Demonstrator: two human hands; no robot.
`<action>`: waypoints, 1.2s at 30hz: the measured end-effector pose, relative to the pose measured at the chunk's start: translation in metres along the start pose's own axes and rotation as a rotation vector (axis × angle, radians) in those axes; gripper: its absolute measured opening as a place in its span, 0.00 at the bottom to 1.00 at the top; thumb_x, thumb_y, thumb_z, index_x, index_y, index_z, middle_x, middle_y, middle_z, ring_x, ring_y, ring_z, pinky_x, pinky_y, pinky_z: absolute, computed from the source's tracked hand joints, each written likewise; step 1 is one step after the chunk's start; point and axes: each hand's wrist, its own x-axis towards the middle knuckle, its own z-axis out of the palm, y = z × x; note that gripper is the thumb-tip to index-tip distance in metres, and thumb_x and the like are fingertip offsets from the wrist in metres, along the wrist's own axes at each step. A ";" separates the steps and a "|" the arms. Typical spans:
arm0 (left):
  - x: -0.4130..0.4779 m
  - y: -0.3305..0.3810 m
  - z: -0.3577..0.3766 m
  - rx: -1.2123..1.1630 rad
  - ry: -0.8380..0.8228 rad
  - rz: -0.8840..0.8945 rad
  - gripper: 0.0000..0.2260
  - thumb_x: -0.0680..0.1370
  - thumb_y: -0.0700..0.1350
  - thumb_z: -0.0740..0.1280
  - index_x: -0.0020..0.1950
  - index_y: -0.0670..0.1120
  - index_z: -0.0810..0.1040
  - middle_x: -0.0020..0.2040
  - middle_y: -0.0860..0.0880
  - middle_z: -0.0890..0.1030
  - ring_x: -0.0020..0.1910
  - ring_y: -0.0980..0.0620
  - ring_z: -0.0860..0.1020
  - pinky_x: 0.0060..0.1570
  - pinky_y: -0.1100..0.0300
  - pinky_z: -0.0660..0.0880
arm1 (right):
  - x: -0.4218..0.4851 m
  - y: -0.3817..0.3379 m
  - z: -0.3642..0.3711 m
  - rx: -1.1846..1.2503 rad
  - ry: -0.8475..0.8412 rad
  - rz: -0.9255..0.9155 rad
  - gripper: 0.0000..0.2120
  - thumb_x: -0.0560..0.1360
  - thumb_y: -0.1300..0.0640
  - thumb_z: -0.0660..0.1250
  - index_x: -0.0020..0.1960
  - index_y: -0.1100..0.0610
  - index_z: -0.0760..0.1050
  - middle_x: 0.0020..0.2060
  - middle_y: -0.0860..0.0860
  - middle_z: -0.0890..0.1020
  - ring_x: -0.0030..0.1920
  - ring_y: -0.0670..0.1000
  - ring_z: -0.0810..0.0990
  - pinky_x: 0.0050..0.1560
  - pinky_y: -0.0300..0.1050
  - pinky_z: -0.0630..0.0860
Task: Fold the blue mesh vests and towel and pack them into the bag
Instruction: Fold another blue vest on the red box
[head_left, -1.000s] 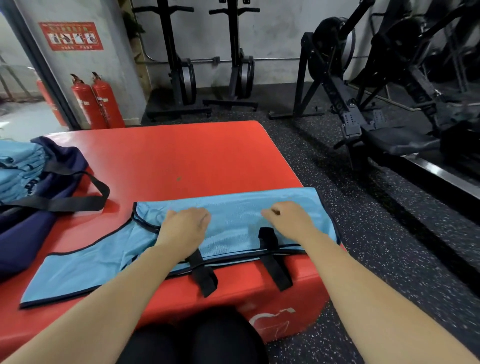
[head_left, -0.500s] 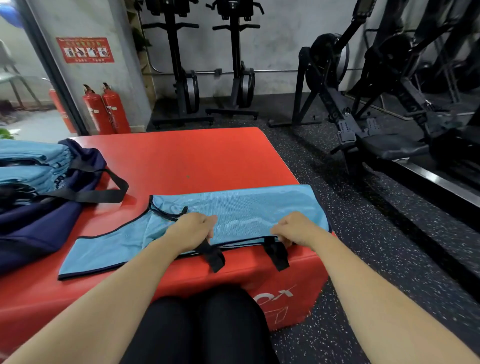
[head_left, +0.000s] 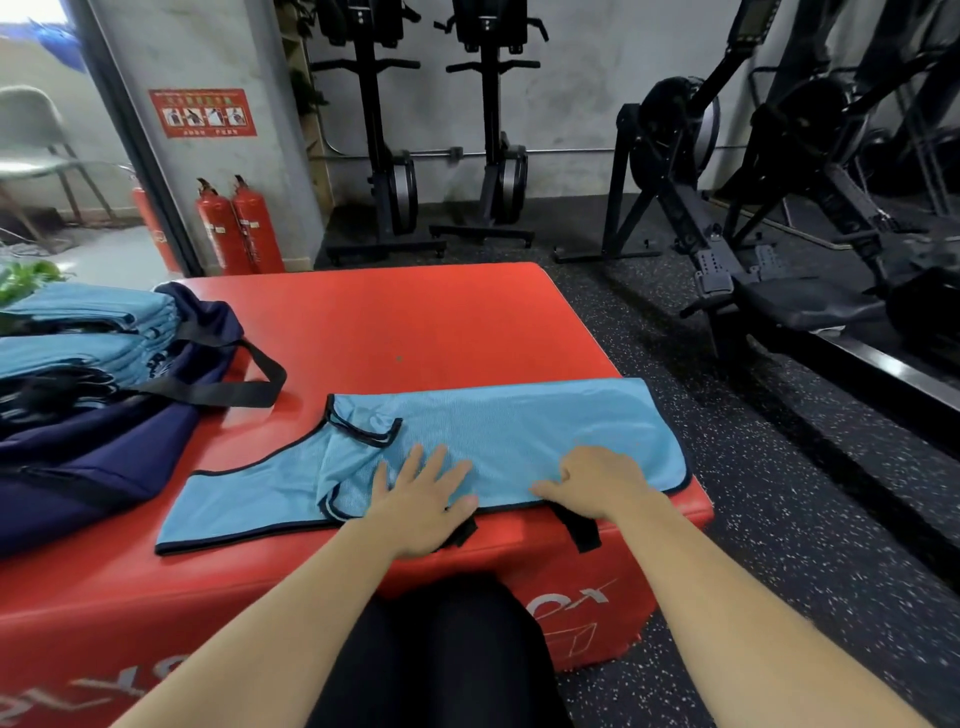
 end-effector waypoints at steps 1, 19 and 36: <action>0.001 -0.001 0.005 0.034 -0.005 -0.007 0.26 0.82 0.64 0.46 0.79 0.62 0.43 0.80 0.54 0.39 0.78 0.48 0.34 0.73 0.38 0.35 | 0.000 0.000 0.004 -0.021 -0.037 -0.007 0.26 0.74 0.32 0.58 0.32 0.53 0.62 0.35 0.48 0.70 0.45 0.54 0.72 0.46 0.47 0.67; -0.001 -0.052 -0.025 0.167 0.475 -0.073 0.24 0.77 0.44 0.62 0.73 0.52 0.65 0.70 0.51 0.67 0.68 0.47 0.64 0.62 0.54 0.61 | 0.035 -0.130 -0.001 0.272 0.082 -0.163 0.17 0.80 0.56 0.59 0.69 0.52 0.70 0.65 0.51 0.75 0.67 0.54 0.69 0.64 0.48 0.68; -0.033 -0.225 -0.096 -0.149 0.077 -0.222 0.18 0.72 0.38 0.60 0.30 0.60 0.75 0.45 0.53 0.75 0.57 0.43 0.73 0.58 0.48 0.67 | 0.047 -0.186 0.002 0.093 0.048 -0.041 0.15 0.77 0.57 0.59 0.63 0.51 0.74 0.62 0.54 0.72 0.64 0.57 0.70 0.62 0.50 0.67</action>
